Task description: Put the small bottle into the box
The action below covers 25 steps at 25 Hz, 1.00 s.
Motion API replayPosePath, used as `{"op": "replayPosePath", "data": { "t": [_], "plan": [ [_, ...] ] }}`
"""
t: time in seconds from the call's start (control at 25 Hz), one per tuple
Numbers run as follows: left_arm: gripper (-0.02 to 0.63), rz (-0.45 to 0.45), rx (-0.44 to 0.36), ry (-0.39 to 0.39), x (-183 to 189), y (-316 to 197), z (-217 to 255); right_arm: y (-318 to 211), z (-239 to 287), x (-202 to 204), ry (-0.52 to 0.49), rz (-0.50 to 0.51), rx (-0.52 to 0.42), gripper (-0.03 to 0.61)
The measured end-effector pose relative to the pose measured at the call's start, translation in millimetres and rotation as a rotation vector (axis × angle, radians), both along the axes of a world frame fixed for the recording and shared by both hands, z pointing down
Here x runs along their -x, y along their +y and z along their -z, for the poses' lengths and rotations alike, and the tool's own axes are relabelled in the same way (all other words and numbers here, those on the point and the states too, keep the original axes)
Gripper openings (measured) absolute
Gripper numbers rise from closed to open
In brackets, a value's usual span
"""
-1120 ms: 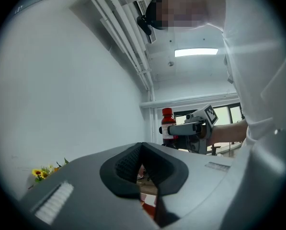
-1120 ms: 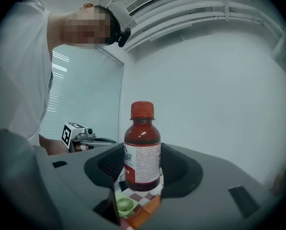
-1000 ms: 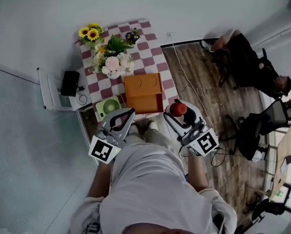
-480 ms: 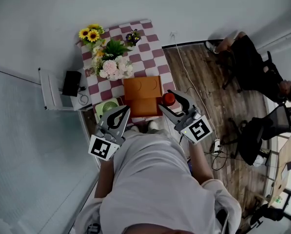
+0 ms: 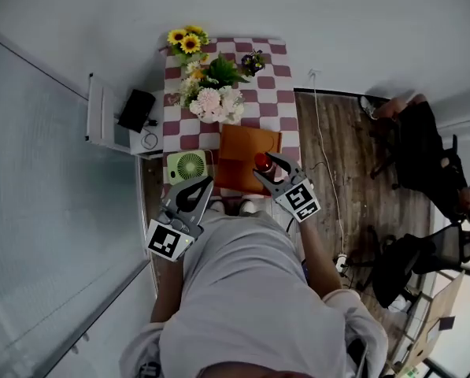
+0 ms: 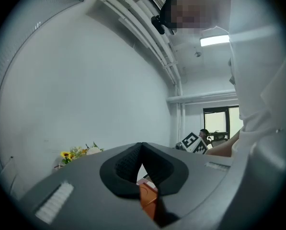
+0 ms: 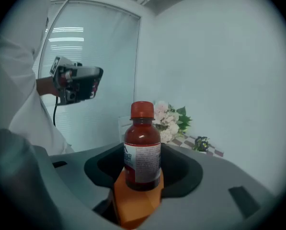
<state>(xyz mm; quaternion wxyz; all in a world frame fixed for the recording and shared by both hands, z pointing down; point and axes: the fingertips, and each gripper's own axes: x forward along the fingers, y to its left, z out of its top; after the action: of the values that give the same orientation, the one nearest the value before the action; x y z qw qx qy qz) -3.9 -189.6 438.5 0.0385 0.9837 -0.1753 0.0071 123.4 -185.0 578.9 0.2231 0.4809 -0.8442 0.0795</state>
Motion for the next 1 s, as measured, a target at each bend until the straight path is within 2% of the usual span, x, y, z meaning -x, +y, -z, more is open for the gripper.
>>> {"op": "replayPosePath", "data": {
  "t": [0.6,0.76,0.92,1.0],
  "plan": [
    [-0.002,0.345,0.041,-0.058,91.5,19.3,-1.9,-2.0,-202.8,41.7,0.313,0.336,0.413,0.221],
    [-0.002,0.38,0.038,-0.107,110.0,28.5,-11.1,4.9,-238.9,50.1,0.365,0.41,0.501,0.221],
    [0.0,0.423,0.046,-0.1,119.1,31.2,-8.2,8.6,-267.2,52.9,0.438,0.459,0.572,0.221],
    [-0.002,0.428,0.038,-0.122,124.3,35.4,-12.4,11.3,-278.1,52.8,0.482,0.48,0.603,0.221]
  ]
}}
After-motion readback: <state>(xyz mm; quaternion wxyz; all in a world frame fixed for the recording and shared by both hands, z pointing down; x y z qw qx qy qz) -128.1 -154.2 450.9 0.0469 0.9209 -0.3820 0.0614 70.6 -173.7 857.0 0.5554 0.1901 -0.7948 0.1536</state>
